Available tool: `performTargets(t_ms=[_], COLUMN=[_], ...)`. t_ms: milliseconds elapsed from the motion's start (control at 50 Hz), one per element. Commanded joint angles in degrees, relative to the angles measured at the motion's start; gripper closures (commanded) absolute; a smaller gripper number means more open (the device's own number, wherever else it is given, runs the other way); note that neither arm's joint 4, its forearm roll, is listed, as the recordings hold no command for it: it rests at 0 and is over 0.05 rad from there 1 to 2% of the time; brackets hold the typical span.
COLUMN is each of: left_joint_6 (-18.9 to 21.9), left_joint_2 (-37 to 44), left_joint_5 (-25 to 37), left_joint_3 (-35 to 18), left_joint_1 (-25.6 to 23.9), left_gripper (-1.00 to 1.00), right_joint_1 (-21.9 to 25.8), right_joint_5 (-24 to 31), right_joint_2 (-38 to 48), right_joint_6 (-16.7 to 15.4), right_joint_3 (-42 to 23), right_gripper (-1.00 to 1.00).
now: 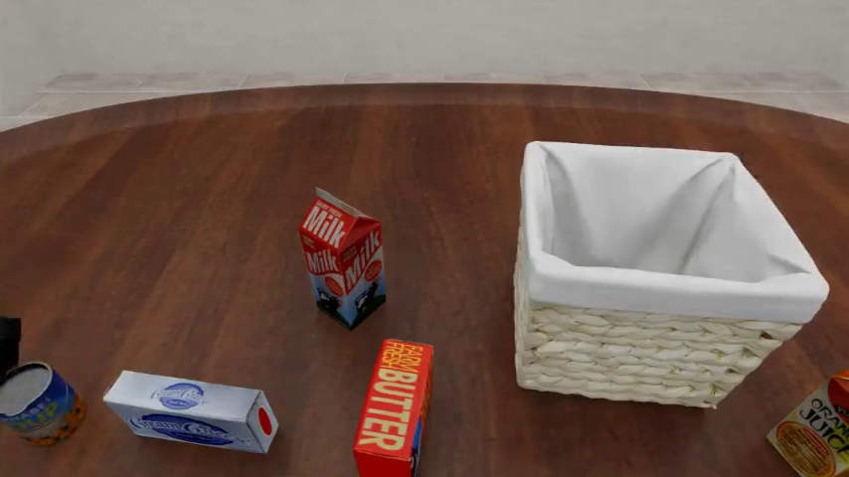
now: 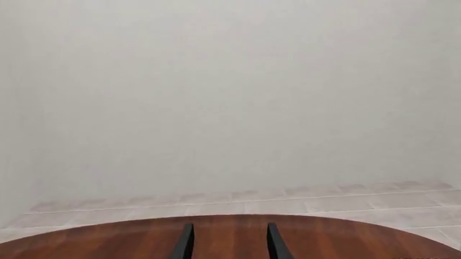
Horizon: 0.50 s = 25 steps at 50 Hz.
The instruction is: Pick up the alphabet soup and the tomato sauce, and put them in the basket.
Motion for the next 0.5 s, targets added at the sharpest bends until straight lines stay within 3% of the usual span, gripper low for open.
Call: performTargets(t_ms=[20,280,500], left_joint_6=[0.04,0.73,-1.0], left_joint_2=[1.33,2.31,6.45], left_joint_5=[-1.54,-4.52,-9.05], left_joint_3=[3.01,5.8,7.79], left_joint_1=[3.21,4.25,3.18], left_gripper=[-1.0,-1.0,-1.0], right_joint_1=[-1.43,-2.03,-2.3], right_joint_5=[0.21,0.88,1.2], right_joint_2=[-0.18,-0.68,-0.72], right_joint_6=[0.98,1.03,0.87], right_joint_3=[-0.39,-0.73,-1.0], right_gripper=[-1.0,-1.0,-1.0])
